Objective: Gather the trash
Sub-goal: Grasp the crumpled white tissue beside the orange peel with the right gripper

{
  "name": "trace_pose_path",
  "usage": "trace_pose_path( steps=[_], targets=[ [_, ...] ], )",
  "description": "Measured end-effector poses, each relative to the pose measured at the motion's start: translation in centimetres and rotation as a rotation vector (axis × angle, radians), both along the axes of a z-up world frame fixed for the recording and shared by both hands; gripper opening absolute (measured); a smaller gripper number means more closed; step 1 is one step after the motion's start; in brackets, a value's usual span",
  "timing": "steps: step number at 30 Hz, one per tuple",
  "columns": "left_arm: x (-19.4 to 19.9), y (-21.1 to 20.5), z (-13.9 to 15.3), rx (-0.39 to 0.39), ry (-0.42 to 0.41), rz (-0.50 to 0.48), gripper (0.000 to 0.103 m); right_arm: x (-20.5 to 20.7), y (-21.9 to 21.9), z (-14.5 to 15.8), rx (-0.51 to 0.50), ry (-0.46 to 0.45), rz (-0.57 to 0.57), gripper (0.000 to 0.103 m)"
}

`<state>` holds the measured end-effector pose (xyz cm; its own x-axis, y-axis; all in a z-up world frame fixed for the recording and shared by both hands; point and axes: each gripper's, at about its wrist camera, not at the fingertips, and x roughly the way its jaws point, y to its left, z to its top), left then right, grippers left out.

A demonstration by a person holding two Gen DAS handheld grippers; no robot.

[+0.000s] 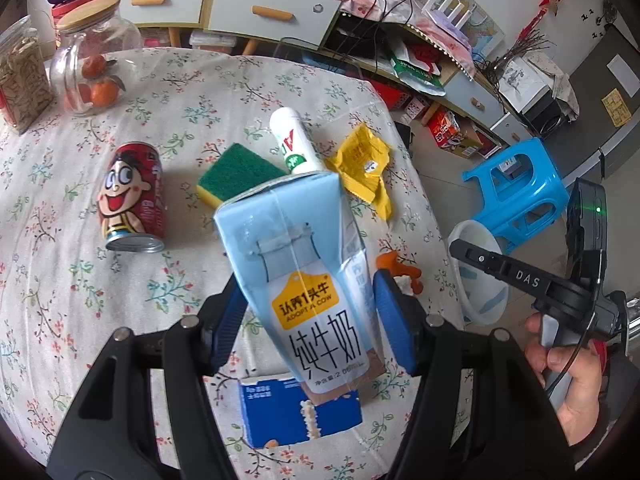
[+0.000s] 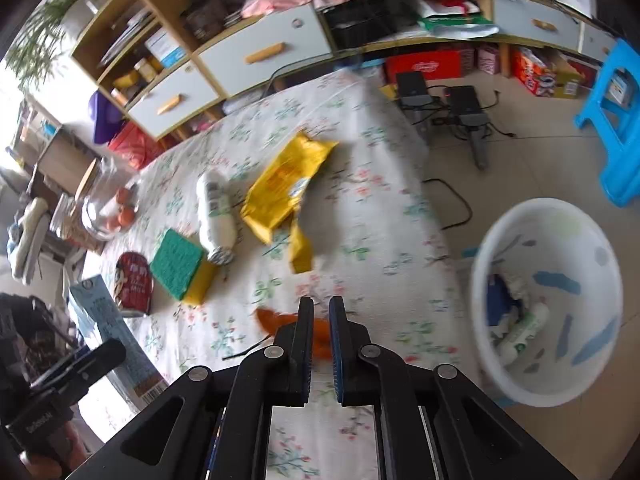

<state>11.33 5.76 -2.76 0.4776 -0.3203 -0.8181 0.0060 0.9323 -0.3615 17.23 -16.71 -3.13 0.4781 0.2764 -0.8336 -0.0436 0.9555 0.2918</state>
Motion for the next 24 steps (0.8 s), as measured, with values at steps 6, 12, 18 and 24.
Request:
trace_pose_path(
  steps=[6,12,18,24],
  targets=[
    [0.7,-2.4,0.5,0.007,-0.014,-0.036,0.064,-0.6,-4.6,0.3,0.033,0.009,-0.063,0.010],
    [1.1,-2.3,0.1,0.019,-0.014,-0.030,0.064,-0.7,-3.9,-2.1,0.042,0.126,-0.017,0.022],
    [0.0,-0.4,-0.4,0.017,-0.001,0.000,0.064,-1.0,1.0,-2.1,0.011,0.111,0.108,0.053],
    [-1.1,1.9,-0.5,0.013,0.003,0.033,0.064,-1.2,5.1,-2.4,-0.022,0.102,0.191,0.053]
  ],
)
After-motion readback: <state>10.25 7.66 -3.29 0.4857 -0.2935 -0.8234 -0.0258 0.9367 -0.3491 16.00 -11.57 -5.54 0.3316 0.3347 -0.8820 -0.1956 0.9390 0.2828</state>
